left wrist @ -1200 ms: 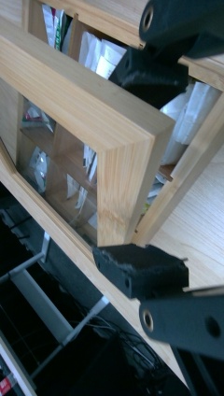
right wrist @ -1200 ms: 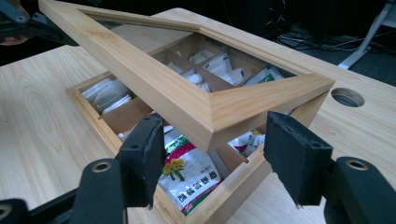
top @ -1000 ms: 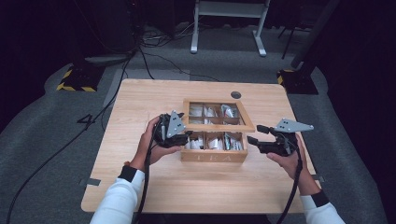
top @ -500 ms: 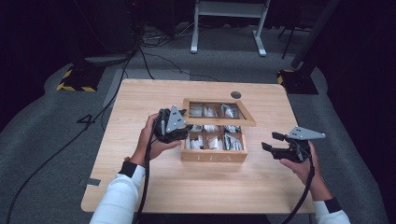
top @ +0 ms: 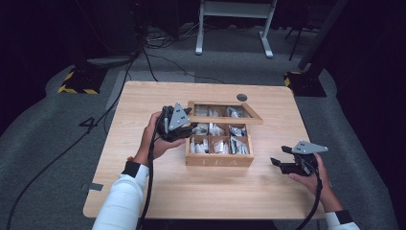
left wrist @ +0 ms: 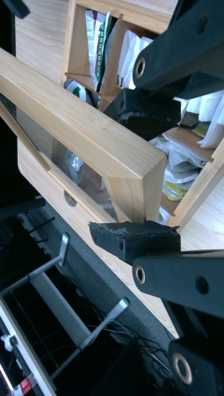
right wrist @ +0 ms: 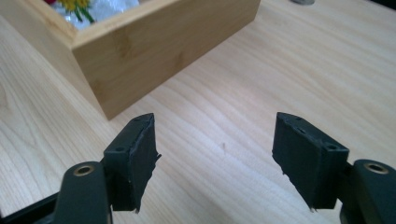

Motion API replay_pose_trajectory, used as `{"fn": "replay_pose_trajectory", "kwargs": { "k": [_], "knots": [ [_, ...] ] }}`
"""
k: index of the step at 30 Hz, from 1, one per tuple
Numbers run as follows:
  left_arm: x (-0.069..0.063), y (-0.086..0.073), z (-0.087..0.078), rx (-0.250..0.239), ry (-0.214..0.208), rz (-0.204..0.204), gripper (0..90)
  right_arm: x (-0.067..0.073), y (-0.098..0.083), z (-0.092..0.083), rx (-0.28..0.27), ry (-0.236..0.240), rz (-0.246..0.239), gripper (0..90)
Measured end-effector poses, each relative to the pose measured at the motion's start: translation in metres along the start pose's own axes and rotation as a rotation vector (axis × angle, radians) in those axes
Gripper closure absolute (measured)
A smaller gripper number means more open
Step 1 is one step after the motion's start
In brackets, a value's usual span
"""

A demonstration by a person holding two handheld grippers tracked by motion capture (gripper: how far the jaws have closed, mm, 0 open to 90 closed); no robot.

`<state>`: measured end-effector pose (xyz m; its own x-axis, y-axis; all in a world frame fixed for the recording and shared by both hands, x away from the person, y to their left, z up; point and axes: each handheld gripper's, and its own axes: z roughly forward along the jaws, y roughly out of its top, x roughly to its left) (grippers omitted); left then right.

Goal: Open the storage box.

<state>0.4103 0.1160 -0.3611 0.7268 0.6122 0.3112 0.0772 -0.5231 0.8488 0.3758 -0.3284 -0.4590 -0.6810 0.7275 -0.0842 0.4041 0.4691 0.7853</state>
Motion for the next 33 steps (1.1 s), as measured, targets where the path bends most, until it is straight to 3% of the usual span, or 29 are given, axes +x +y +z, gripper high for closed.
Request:
{"fn": "replay_pose_trajectory", "kwargs": {
  "k": [6,13,33],
  "knots": [
    [0.007,0.004,0.001,-0.012,-0.001,-0.014,52.5,-0.002,-0.014,0.008,0.024,0.015,0.012,30.5],
    [0.015,0.009,0.002,-0.025,0.001,-0.034,53.2,-0.008,-0.022,0.013,0.02,0.021,0.069,30.6],
    [0.05,0.028,0.015,-0.063,0.001,-0.122,57.8,-0.004,-0.025,0.023,0.033,0.046,0.076,30.7]
  ]
}}
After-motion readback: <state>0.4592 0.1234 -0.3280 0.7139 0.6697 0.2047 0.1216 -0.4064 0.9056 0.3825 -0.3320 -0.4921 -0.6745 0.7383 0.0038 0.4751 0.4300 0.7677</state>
